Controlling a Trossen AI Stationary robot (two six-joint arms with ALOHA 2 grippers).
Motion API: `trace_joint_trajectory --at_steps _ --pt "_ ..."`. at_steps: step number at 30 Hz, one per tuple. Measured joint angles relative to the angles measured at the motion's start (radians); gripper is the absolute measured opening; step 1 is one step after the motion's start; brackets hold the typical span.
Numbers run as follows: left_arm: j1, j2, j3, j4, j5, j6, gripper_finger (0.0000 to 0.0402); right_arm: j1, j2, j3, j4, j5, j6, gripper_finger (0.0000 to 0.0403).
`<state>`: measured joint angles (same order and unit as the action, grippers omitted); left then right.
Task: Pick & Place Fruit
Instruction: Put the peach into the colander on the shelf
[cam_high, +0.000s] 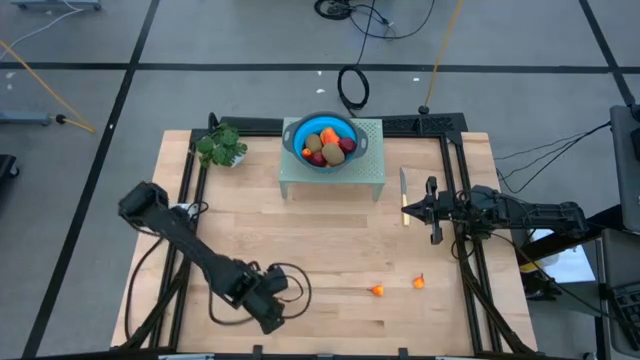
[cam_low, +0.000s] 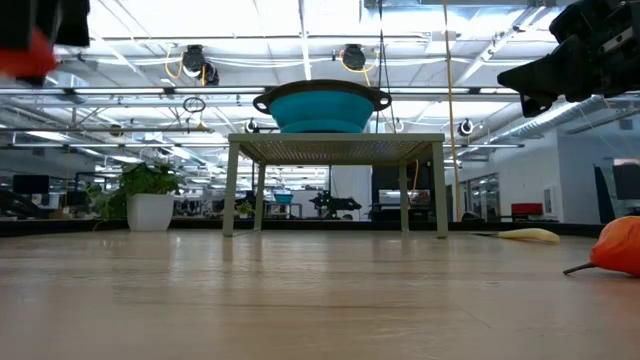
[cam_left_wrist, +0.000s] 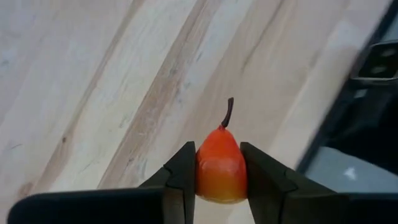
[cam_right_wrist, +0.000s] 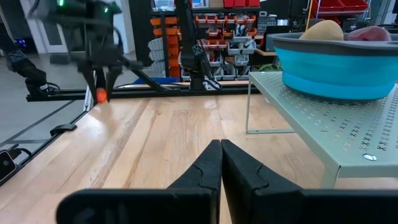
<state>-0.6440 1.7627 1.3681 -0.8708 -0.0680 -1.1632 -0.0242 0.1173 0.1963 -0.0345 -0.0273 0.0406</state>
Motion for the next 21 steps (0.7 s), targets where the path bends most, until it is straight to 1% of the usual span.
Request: trace_joint_trajectory --at_steps 6,10,15,21 --pt "0.025 -0.11 0.0 0.002 0.015 -0.019 0.0095 0.0 0.0 0.0 0.0 0.0 0.0 0.0004" --pt "0.039 -0.155 0.001 0.004 0.015 -0.028 0.0094 0.0 0.0 0.0 0.0 0.0 0.0 0.0004" --pt "0.046 -0.182 0.001 0.004 0.015 -0.03 0.0094 0.0 0.0 0.0 0.0 0.0 0.0 0.0004" --pt "0.048 -0.182 0.001 0.004 0.015 -0.024 0.0093 0.0 0.0 0.0 0.0 0.0 0.0 0.0004"
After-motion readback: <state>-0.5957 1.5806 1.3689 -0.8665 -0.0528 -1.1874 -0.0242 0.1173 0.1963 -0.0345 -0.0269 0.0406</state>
